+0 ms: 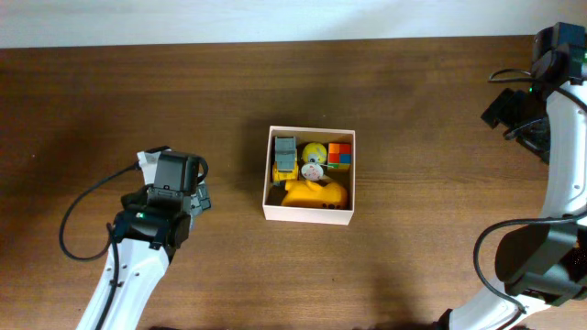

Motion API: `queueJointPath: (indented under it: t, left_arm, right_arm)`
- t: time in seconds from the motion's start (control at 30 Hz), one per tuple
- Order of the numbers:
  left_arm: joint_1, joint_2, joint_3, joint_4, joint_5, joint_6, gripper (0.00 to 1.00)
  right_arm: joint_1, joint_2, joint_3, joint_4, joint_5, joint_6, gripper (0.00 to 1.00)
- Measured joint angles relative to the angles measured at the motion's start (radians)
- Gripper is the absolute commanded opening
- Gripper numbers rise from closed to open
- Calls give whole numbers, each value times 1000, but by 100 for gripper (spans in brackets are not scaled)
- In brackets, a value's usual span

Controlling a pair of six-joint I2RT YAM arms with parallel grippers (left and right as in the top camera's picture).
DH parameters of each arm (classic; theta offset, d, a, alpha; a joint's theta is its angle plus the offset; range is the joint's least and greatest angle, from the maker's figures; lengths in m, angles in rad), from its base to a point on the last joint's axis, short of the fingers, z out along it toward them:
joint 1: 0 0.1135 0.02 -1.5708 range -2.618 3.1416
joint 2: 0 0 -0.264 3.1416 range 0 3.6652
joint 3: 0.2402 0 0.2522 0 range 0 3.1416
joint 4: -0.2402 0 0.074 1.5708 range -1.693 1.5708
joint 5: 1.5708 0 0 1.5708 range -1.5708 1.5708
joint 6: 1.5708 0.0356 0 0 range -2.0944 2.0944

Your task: Pack container

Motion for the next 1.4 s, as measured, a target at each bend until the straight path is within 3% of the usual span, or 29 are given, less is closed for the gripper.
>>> queueJointPath:
  t: [0.27, 0.53, 0.73, 1.0, 1.17, 1.4]
  left_arm:
    - [0, 0, -1, -82, -22, 9, 99]
    - [0, -53, -7, 74, -20, 137, 99]
    - [54, -308, -122, 358, 110, 303, 99]
    - [154, -655, -482, 703, 357, 473, 99]
    - [154, -798, -658, 818, 418, 502, 99]
    - [154, -982, -793, 833, 444, 516, 99]
  right_arm:
    - [0, 0, 0, 0, 0, 0, 99]
    - [0, 0, 0, 0, 0, 0, 99]
    - [0, 0, 0, 1, 0, 0, 99]
    - [0, 0, 0, 0, 0, 0, 99]
    - [0, 0, 0, 0, 0, 0, 99]
    - [0, 0, 0, 1, 0, 0, 99]
